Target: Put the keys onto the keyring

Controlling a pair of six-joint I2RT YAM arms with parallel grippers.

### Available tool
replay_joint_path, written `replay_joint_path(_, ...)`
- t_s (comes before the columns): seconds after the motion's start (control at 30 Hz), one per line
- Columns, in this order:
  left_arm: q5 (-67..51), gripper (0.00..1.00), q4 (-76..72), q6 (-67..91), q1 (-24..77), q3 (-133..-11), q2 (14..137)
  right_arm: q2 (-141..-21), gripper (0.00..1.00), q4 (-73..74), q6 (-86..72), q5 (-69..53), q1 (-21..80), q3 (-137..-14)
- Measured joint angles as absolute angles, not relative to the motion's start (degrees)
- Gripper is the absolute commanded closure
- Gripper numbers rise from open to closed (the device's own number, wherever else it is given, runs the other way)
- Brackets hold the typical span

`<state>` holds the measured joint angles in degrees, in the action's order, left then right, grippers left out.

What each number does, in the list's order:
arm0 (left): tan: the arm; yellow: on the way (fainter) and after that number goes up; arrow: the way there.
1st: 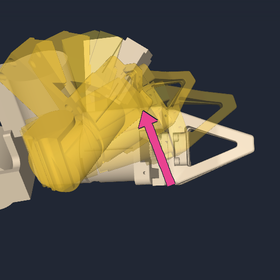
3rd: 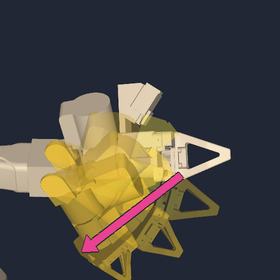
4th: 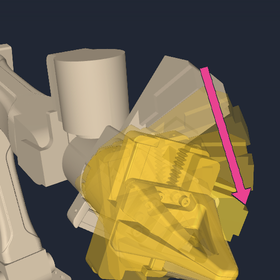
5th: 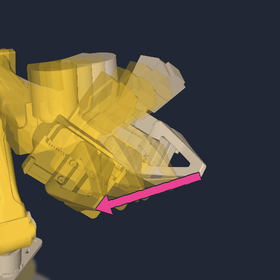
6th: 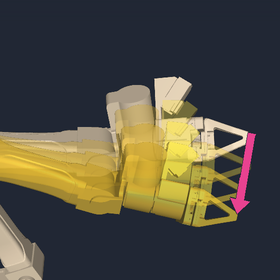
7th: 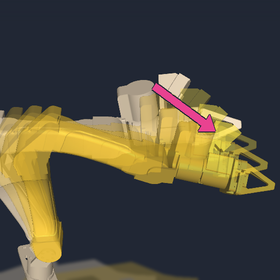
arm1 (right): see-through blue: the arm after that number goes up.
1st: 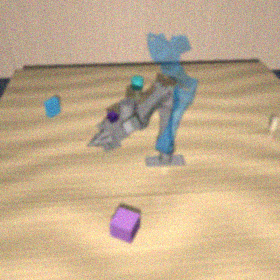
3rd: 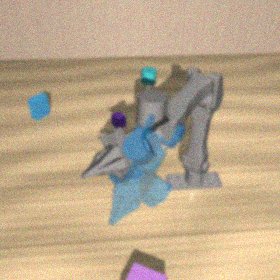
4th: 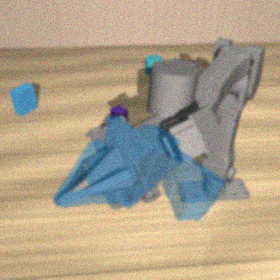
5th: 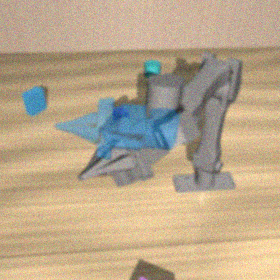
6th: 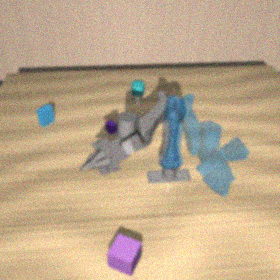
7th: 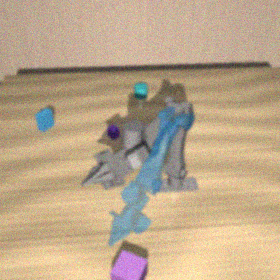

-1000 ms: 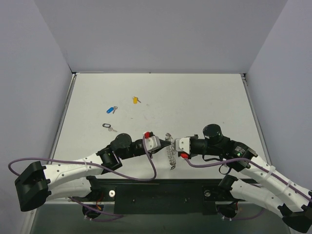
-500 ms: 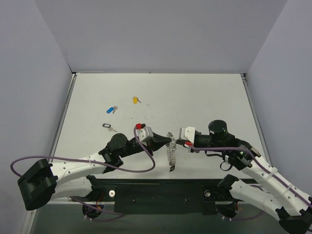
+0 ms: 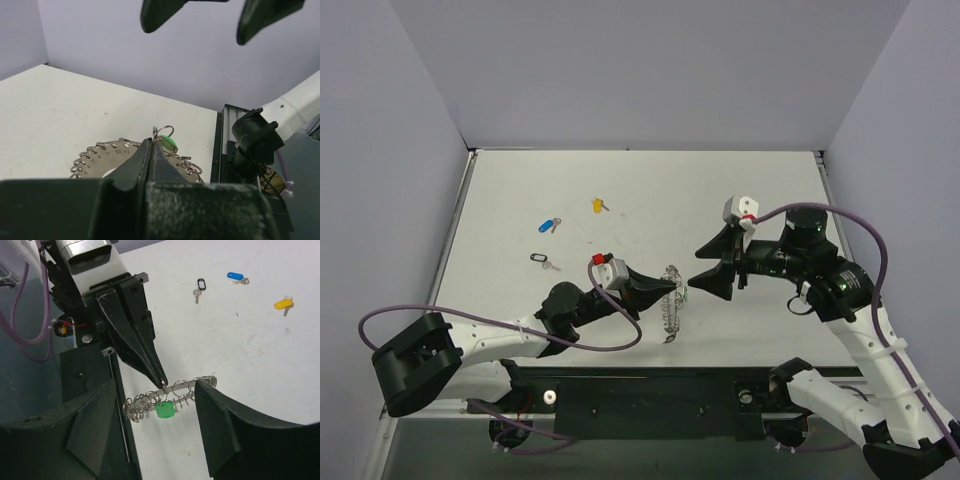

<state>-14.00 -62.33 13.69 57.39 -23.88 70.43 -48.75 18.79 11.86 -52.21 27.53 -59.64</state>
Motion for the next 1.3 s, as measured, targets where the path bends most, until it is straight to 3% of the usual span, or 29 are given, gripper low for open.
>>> replay_joint_path(0.13, -12.14, 1.00, -63.72, 15.27, 59.07, -23.90, 71.07, -54.43, 0.38, 23.92, 8.93, -57.17, 23.94, -65.69)
replay_joint_path(0.6, -1.08, 1.00, -65.39, 25.93, 60.66, -23.90, 72.05, -59.79, 0.37, 47.35, 19.53, -56.01, 22.11, -71.90)
replay_joint_path(0.9, 0.64, 1.00, -68.84, 30.92, 60.66, -23.90, 74.32, -68.90, 0.44, 48.77, 22.57, -57.54, 21.98, -77.56)
replay_joint_path(1.3, 0.78, 1.00, -70.96, 33.67, 61.06, -23.92, 77.93, -72.18, 0.48, 51.00, 24.16, -55.92, 24.60, -79.29)
